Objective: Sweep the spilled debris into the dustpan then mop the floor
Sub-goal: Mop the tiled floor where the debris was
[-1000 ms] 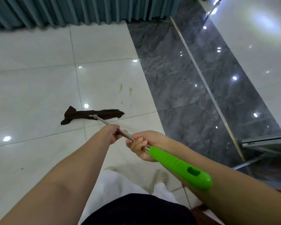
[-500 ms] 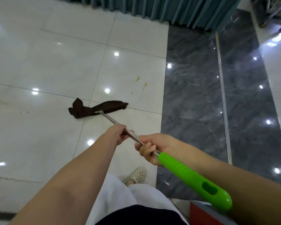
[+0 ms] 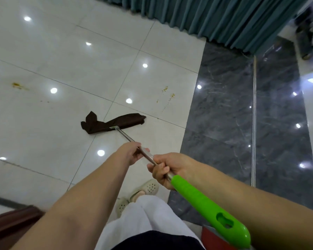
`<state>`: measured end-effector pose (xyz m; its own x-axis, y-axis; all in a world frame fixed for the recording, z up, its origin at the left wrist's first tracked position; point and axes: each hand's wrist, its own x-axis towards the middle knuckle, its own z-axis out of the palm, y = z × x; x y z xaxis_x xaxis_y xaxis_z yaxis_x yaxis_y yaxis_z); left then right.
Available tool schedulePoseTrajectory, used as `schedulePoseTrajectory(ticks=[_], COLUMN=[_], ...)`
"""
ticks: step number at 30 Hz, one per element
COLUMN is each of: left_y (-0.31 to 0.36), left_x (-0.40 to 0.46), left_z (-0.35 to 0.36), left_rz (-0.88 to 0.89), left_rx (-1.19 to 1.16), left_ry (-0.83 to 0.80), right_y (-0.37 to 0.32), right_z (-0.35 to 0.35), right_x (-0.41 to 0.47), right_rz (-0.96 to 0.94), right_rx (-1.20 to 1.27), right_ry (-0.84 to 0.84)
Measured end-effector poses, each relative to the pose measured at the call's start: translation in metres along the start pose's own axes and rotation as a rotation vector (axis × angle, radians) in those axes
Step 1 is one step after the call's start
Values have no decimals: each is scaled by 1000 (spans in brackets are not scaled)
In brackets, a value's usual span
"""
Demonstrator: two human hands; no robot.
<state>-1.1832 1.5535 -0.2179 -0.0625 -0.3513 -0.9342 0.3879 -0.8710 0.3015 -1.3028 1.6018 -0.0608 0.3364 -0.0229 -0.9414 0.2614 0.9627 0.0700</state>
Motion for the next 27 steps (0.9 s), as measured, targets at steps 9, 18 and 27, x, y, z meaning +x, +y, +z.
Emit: schedulePoseTrajectory(ticks=[9,18,27], left_y=[-30,19,69], left_x=[-19,-1,58], left_z=[-5,26,73], left_rz=[-77,51,132], left_rx=[-94,-398,-578], left_ry=[-25,-29,70], right_y=[22,-61,-174], right_z=[-14,-3,-19], right_x=[-13,29,80], right_rz=[-19,-119,-102], right_rx=[-82,-247,-375], right_ry=[88,45,-62])
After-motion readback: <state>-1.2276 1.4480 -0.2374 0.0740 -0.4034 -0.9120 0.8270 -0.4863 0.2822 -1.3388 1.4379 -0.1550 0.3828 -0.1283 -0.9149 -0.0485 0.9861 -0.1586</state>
